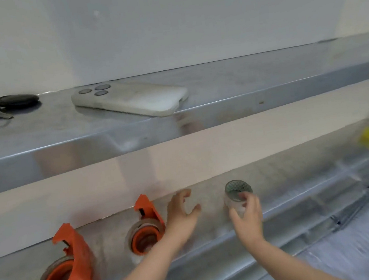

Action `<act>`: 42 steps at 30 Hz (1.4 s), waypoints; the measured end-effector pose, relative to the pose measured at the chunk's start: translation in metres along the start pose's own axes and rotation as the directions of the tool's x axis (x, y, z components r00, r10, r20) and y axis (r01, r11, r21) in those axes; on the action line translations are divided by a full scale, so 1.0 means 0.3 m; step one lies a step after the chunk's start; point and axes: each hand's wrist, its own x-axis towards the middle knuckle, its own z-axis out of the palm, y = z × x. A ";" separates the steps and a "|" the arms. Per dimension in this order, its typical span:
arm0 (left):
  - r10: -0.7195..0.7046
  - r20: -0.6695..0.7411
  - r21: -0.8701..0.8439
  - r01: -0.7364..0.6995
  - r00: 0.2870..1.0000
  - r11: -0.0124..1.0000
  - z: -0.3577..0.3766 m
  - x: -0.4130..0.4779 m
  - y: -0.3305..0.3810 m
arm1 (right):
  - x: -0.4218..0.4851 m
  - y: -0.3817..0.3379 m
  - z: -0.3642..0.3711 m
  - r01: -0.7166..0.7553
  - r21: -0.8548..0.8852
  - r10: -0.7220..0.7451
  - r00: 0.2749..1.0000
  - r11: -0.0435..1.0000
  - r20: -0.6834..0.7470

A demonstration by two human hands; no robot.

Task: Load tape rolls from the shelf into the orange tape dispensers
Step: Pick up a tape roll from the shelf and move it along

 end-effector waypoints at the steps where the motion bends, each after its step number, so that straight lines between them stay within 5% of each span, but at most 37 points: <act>1: -0.047 0.079 -0.042 0.050 0.996 0.998 0.053 0.014 0.005 | 0.043 0.029 -0.032 -0.071 0.006 0.072 0.996 0.997 -0.045; 4: -0.168 0.299 -0.051 0.191 0.939 0.980 0.190 0.060 0.003 | 0.163 0.113 -0.084 -0.239 0.029 0.232 0.960 0.970 0.158; 8: -0.237 0.461 0.004 0.266 0.855 0.964 0.306 0.122 -0.007 | 0.237 0.179 -0.045 -0.249 -0.014 0.239 0.909 0.968 0.342; 12: -0.088 0.395 0.127 0.040 0.915 0.991 0.342 0.172 0.014 | 0.248 0.148 -0.031 -0.164 -0.031 0.166 0.941 0.986 0.295; 17: 0.037 0.392 0.030 -0.053 0.919 0.998 0.372 0.193 0.065 | 0.246 0.085 -0.140 -0.149 0.050 0.135 0.967 0.988 0.216; 24: 0.203 0.500 -0.058 -0.202 0.842 0.978 0.625 0.199 0.340 | 0.283 0.108 -0.526 -0.141 0.084 0.140 0.990 0.986 0.015; 37: 0.267 0.442 -0.274 -0.154 0.856 0.949 1.249 0.159 0.775 | 0.632 0.416 -1.170 -0.057 0.052 0.054 0.997 0.997 0.051; 42: 0.252 0.451 -0.215 -0.171 0.856 0.962 1.431 0.201 0.823 | 0.801 0.550 -1.264 -0.070 0.031 0.065 0.990 0.997 0.124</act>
